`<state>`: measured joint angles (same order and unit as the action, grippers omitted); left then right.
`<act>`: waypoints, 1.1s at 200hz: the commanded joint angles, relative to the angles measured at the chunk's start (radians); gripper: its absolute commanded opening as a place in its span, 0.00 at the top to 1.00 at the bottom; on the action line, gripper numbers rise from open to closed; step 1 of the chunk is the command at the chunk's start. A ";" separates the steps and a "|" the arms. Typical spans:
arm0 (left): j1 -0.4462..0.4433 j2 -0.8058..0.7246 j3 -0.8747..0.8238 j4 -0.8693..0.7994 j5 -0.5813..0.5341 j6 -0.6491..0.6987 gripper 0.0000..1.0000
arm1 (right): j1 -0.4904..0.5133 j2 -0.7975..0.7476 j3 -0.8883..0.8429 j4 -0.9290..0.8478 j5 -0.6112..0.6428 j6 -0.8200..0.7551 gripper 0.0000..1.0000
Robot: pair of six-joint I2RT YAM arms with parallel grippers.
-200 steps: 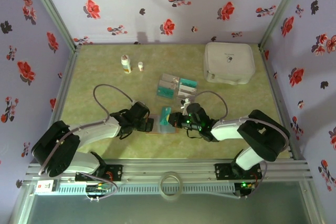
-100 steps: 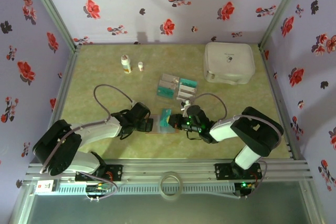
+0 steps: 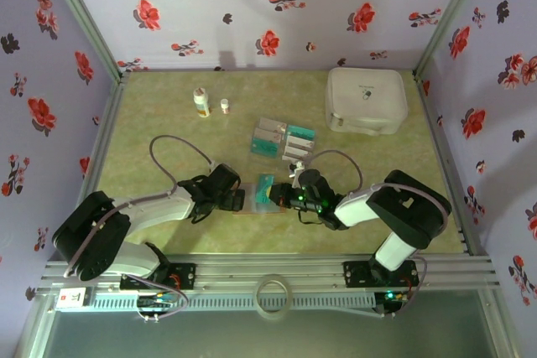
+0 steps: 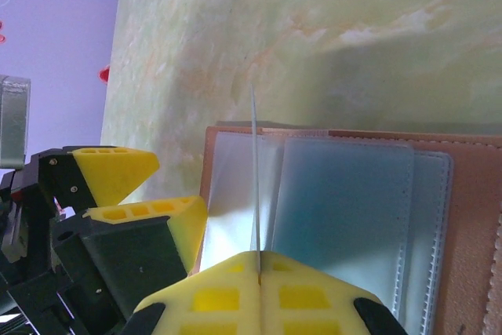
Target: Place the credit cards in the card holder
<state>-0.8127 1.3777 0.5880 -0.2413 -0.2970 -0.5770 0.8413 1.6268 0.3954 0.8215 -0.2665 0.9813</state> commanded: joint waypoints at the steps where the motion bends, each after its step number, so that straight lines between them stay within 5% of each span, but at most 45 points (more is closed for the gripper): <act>1: -0.009 0.012 -0.016 -0.012 -0.034 -0.021 0.00 | 0.011 0.018 -0.011 0.044 -0.002 0.017 1.00; 220: -0.010 0.016 -0.018 -0.008 -0.033 -0.024 0.00 | 0.028 0.104 -0.034 0.145 -0.042 0.062 1.00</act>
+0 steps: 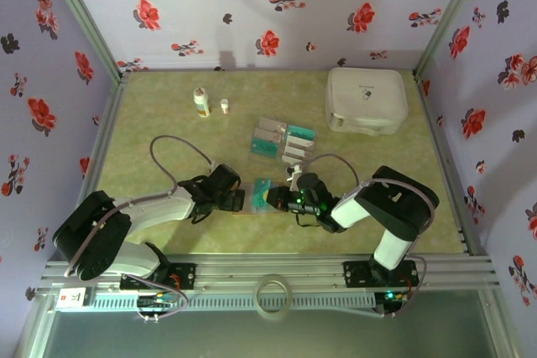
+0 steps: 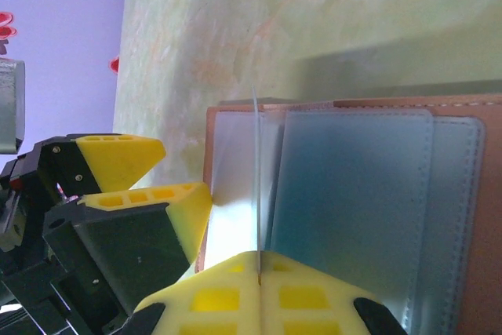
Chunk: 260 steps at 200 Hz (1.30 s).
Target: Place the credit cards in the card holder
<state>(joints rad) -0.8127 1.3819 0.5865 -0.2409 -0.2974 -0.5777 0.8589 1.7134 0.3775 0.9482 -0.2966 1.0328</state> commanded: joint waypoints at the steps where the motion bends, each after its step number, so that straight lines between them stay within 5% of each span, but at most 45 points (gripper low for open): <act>1: -0.009 0.012 -0.016 -0.009 -0.033 -0.023 0.00 | 0.011 0.017 -0.016 0.018 -0.012 0.010 1.00; 260: -0.011 0.017 -0.020 -0.003 -0.033 -0.023 0.00 | 0.024 0.012 0.024 -0.177 -0.036 0.004 1.00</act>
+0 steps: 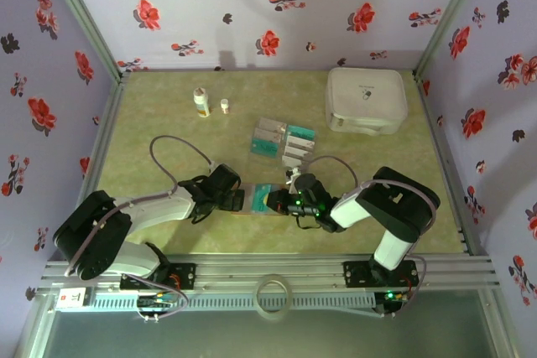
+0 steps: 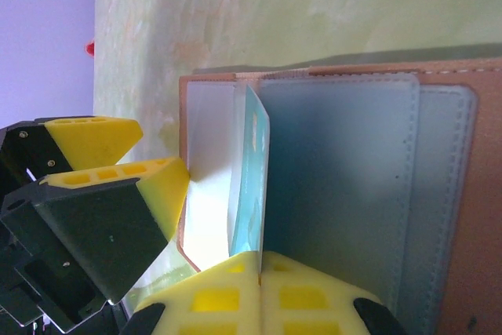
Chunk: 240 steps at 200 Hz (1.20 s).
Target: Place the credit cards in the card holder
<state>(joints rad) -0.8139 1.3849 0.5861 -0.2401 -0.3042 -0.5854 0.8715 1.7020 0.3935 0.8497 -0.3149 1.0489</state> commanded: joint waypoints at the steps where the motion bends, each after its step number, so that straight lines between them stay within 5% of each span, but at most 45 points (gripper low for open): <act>1: -0.010 0.014 -0.020 -0.004 -0.026 -0.016 0.00 | 0.012 0.025 0.008 -0.078 -0.018 -0.012 1.00; 204: -0.011 0.017 -0.024 0.004 -0.027 -0.022 0.00 | 0.012 0.075 0.030 -0.082 -0.050 0.000 1.00; 240: -0.012 0.016 -0.025 0.004 -0.026 -0.024 0.00 | 0.012 0.067 0.032 -0.097 -0.047 -0.001 0.86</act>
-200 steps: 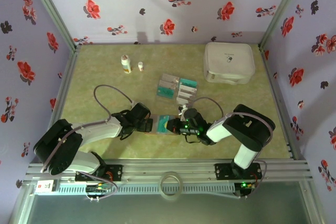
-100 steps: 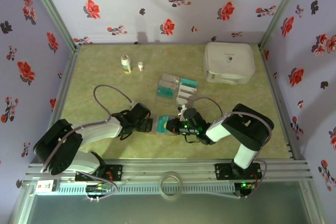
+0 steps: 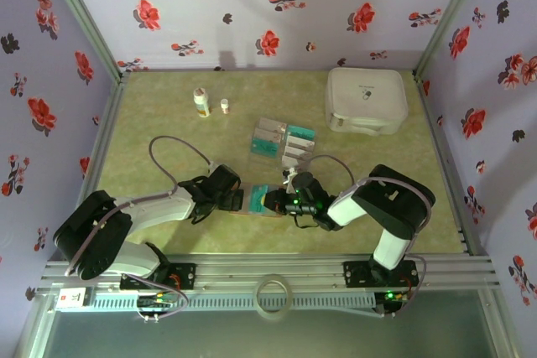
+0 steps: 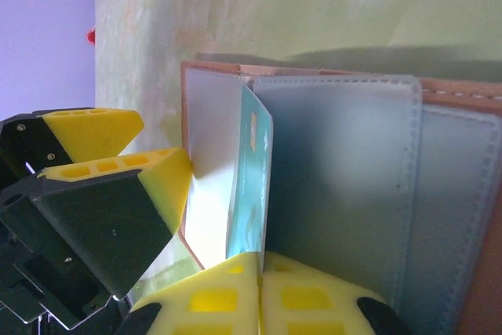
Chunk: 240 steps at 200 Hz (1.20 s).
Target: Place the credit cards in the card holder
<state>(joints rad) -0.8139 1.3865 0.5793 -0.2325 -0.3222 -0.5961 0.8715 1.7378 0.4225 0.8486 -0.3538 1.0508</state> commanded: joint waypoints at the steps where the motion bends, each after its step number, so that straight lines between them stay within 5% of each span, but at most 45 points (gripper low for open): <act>1: -0.011 0.014 -0.018 -0.004 -0.008 -0.013 0.00 | 0.012 0.031 0.004 -0.097 -0.008 -0.004 0.85; 34: -0.012 0.013 -0.019 -0.004 -0.009 -0.012 0.00 | 0.012 0.001 0.016 -0.158 0.004 -0.026 0.73; 108: -0.012 0.012 -0.028 0.010 -0.008 -0.016 0.00 | 0.010 -0.102 0.060 -0.404 0.060 -0.118 0.61; 240: -0.014 0.009 -0.041 0.028 -0.008 -0.019 0.00 | 0.014 -0.096 0.163 -0.571 0.072 -0.189 0.56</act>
<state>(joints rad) -0.8185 1.3865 0.5552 -0.1883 -0.3210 -0.6003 0.8829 1.6081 0.5701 0.3840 -0.3210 0.8963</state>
